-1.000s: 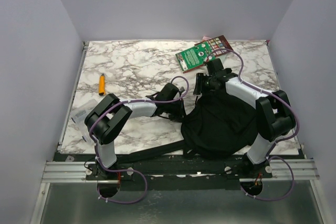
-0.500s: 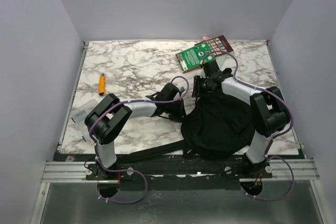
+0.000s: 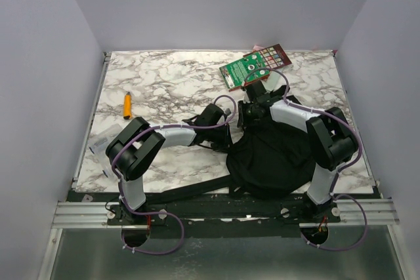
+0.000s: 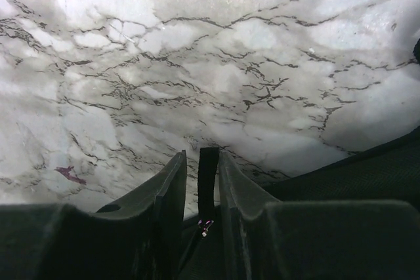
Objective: Pack the student bag
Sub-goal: Unzip the student bag at the center of the board.
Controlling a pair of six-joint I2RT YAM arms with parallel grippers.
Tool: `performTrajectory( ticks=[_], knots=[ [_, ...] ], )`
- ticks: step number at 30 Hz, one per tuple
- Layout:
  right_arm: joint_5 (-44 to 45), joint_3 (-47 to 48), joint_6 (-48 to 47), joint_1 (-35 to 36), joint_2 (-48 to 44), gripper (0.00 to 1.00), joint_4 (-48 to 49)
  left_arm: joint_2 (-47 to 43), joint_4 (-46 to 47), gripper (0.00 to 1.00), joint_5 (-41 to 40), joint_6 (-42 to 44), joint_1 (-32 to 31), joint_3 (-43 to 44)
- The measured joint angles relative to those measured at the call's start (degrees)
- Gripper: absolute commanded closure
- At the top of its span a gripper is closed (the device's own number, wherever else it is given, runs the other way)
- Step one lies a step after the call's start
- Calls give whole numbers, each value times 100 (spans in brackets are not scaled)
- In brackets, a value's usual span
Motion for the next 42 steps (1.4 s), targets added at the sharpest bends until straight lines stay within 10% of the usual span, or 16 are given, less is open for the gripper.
performTrajectory(
  ticks=[3, 15, 22, 30, 42],
  knots=[
    [149, -39, -61, 85, 0, 99, 2, 0, -2, 100, 2, 0, 0, 2],
    [-857, -63, 684, 92, -92, 99, 63, 26, -199, 100, 409, 81, 251, 254],
    [-1989, -1755, 2988, -105, -1163, 99, 2520, 133, -509, 100, 1093, 186, 846, 616],
    [-2096, -1725, 3206, -177, -1351, 100, 2828, -160, -328, 37, 1499, 111, 828, 262],
    [-2697, -1899, 2638, -483, -1602, 99, 3147, -2382, 835, 29, 1364, 118, 1554, -1040]
  ],
)
